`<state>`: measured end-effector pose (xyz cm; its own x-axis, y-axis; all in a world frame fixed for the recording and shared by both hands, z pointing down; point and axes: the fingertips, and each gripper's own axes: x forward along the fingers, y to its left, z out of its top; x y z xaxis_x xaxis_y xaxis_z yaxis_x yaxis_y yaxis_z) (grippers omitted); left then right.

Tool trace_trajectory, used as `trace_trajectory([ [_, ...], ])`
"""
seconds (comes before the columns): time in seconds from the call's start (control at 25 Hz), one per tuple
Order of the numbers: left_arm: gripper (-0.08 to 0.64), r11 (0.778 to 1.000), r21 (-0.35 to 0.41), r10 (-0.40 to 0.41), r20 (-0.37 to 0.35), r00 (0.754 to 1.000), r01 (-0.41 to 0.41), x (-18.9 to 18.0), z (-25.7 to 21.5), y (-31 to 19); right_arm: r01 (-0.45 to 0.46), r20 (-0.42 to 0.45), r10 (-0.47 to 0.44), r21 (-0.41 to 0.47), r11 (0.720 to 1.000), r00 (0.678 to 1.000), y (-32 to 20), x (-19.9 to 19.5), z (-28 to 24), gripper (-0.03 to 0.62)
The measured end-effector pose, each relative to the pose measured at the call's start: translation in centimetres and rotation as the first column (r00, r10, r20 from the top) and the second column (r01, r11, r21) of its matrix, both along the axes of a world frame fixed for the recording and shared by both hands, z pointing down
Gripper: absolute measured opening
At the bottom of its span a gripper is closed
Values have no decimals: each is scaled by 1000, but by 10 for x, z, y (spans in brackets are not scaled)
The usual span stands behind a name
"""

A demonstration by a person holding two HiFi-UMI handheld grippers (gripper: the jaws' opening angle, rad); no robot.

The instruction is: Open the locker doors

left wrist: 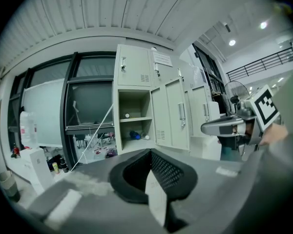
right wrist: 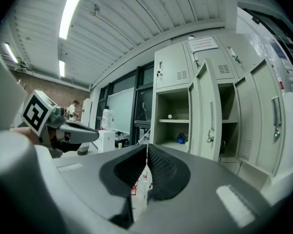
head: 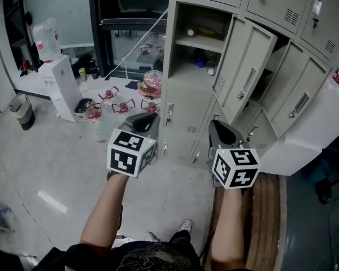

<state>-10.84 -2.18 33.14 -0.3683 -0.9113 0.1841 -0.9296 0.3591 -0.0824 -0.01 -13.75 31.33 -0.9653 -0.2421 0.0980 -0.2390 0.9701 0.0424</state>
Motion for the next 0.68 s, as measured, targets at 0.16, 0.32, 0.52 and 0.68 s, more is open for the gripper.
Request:
trace_trajectory([
  [0.16,-2,1000,1,1,-1,1000,-1,-1,0,10,-4,1,4,7,1000,1000,9,2,-2,7],
  [0.32,-2,1000,7,0,-1,1000,0,-2,-2,17,-2,2,2,14,1000,1000,17,1,-6,6],
  [0.52,-2,1000,9,1,-1,1000,-1,-3,-3,22,0,0,0,18,1000,1000,22,0,-8,7],
  [0.68,-2,1000,10,1,-1,1000,-1,-3,-4,23,5,0,-5,21,1000,1000,24,-1,-9,6],
])
